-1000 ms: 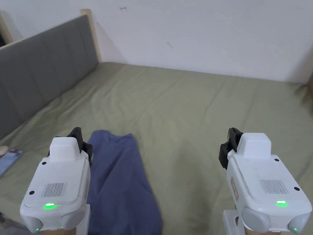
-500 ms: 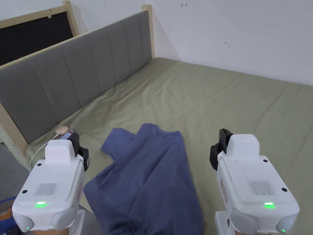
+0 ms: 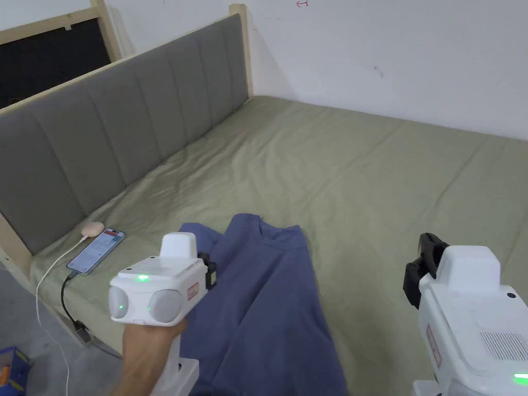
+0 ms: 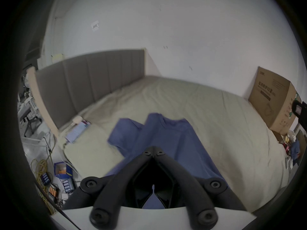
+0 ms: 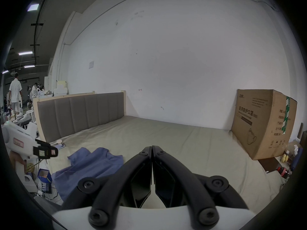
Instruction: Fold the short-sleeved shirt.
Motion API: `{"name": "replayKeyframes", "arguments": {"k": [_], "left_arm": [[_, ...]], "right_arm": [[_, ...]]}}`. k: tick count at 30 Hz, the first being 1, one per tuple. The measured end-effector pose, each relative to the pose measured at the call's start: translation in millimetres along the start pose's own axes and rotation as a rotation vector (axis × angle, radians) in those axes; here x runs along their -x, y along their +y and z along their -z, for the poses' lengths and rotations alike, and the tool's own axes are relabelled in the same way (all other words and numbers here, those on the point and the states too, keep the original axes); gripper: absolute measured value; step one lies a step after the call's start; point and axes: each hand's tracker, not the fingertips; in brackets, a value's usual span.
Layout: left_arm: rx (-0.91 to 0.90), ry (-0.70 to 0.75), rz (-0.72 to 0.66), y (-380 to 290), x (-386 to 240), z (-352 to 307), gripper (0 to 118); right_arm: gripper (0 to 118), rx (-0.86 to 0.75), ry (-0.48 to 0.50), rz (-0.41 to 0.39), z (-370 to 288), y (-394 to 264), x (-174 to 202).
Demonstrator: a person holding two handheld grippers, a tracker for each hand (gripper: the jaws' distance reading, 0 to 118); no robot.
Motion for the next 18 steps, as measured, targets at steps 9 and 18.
{"name": "replayKeyframes", "arguments": {"k": [9,18], "left_arm": [[0.348,-0.026,0.035,-18.7,-30.7,109.9,100],[0.455,0.007,0.019,-55.3,-37.0,152.4,67]], "right_arm": [[0,0.052,-0.094,-0.004,6.1,-13.1,-38.3],[0,0.110,-0.163,-0.003,3.1,-31.9,-70.0]]}}
